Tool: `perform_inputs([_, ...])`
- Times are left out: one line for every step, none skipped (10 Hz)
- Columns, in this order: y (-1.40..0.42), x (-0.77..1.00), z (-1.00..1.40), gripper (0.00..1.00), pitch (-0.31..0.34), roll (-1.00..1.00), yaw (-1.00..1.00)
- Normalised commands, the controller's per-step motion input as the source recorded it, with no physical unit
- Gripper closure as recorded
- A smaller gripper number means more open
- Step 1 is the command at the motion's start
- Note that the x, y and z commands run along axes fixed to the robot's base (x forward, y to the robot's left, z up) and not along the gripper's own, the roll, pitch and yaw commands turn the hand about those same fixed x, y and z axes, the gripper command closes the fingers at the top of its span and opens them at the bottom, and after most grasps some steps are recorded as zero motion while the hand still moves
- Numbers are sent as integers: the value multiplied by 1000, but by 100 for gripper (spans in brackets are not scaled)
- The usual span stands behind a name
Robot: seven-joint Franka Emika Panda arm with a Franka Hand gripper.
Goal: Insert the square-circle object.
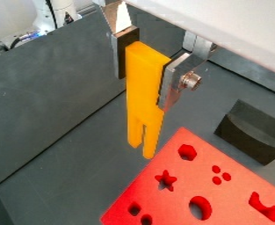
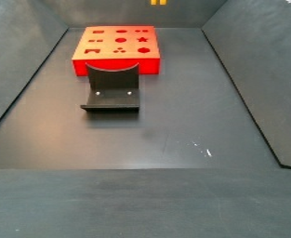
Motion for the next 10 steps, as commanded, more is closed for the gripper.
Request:
perform_inputs([-103, 46, -83, 100, 0, -53, 0])
perform_inputs([-77, 0, -20, 100, -7, -23, 3])
perform_inputs([-209, 0, -66, 100, -39, -46, 83])
perform_inputs([-237, 651, -263, 100, -51, -43, 0])
perform_inputs([-151, 1000, -409, 100, -43, -73, 0])
perform_inputs([-109, 1000, -449, 100, -16, -51, 0])
perform_inputs([-51, 1000, -326, 100, 0, 0, 54])
perform_inputs([-197, 1000, -237, 100, 44, 169, 111])
perform_inputs([-237, 751, -23, 100, 126, 320, 166])
perform_inputs([-231, 654, -3, 100, 153, 363, 174])
